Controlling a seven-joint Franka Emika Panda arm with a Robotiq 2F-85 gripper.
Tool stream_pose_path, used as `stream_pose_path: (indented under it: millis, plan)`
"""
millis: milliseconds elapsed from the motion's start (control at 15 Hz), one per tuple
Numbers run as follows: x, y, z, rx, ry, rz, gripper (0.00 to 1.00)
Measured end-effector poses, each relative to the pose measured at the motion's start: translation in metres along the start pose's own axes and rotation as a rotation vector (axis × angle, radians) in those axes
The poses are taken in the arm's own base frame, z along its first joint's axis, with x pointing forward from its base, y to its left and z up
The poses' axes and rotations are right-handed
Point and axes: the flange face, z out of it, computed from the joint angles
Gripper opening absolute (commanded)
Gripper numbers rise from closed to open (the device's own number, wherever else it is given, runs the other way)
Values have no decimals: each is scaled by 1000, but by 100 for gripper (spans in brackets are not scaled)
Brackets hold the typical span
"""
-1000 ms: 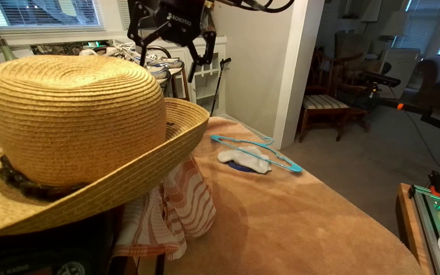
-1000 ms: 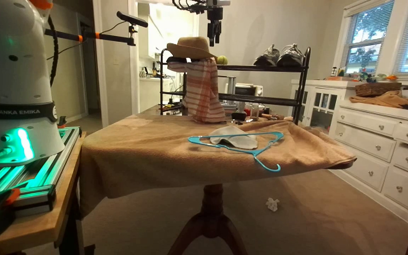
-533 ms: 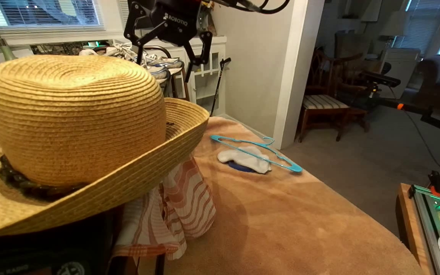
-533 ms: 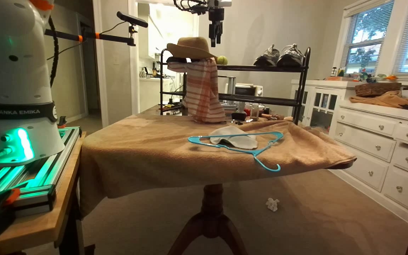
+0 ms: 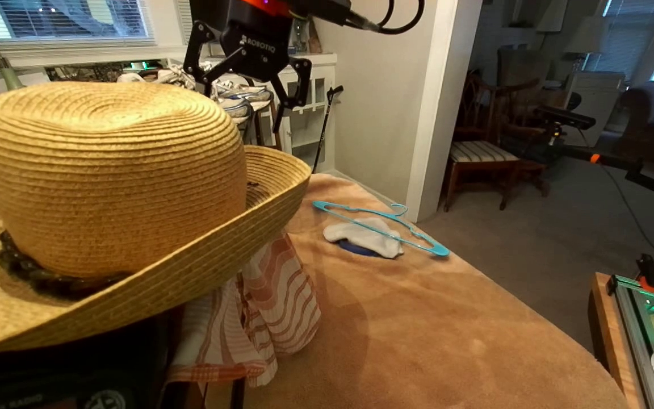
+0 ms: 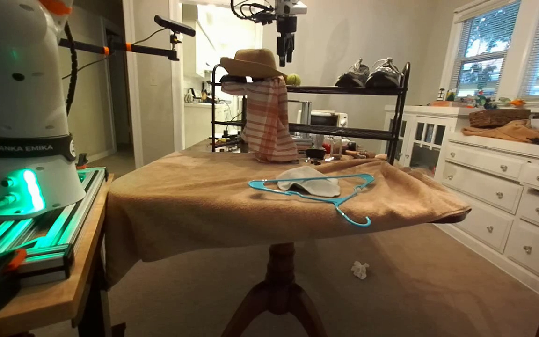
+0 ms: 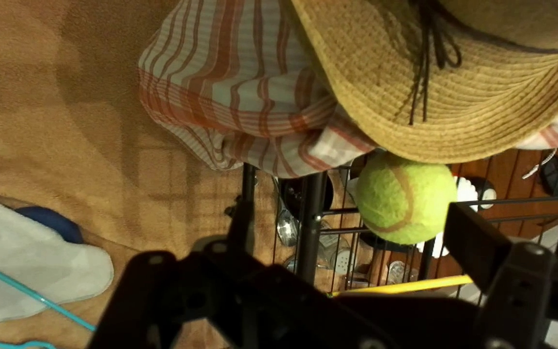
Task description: Move the tennis ball to the bottom level of the shoe rack
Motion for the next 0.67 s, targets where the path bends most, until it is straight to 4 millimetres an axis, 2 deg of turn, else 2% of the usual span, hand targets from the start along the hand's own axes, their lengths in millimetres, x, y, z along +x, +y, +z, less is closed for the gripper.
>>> stream_pose_path:
  millis: [333,667]
  plan:
    - [-3,-17,19,7,-9,-19,100]
    - [7,-29,27,21,7,-28,100]
